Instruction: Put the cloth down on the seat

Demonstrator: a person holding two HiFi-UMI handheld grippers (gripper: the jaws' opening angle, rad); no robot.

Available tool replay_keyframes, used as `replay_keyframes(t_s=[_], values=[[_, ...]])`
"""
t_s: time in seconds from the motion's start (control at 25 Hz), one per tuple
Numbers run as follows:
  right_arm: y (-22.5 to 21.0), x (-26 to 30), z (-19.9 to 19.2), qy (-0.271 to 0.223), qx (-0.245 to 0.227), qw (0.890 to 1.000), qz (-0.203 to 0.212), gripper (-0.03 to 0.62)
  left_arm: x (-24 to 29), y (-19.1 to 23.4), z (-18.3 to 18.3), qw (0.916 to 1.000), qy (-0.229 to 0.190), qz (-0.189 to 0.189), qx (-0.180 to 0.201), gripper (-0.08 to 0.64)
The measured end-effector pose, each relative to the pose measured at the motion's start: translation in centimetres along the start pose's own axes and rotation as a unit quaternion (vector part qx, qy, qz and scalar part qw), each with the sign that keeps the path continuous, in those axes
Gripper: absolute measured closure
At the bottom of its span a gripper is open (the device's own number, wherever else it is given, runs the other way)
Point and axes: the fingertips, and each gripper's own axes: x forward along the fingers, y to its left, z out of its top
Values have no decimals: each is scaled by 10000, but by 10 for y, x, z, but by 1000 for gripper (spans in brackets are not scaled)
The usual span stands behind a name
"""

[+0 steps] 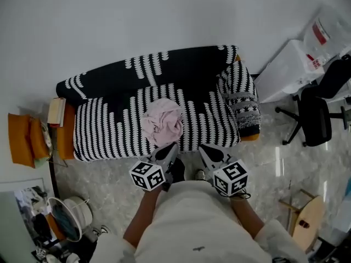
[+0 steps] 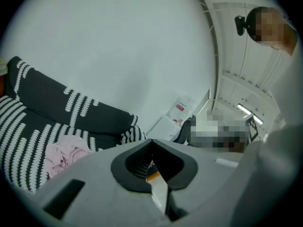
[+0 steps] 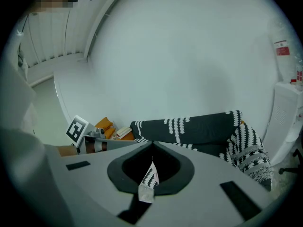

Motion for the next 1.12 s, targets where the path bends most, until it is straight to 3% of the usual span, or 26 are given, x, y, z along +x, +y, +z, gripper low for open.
replay_keyframes(t_s=[0.24, 0.6, 1.12], values=[[-3, -47, -26, 24, 27, 9999, 119, 584, 1, -54, -28, 9997, 136, 174, 126, 548], [21, -79, -59, 121, -62, 9984, 549, 584, -28, -111, -42, 9985, -131, 418, 314, 548], [82, -64, -58, -12, -266, 9976, 646, 585, -111, -105, -40, 9953, -326, 604, 679, 548]])
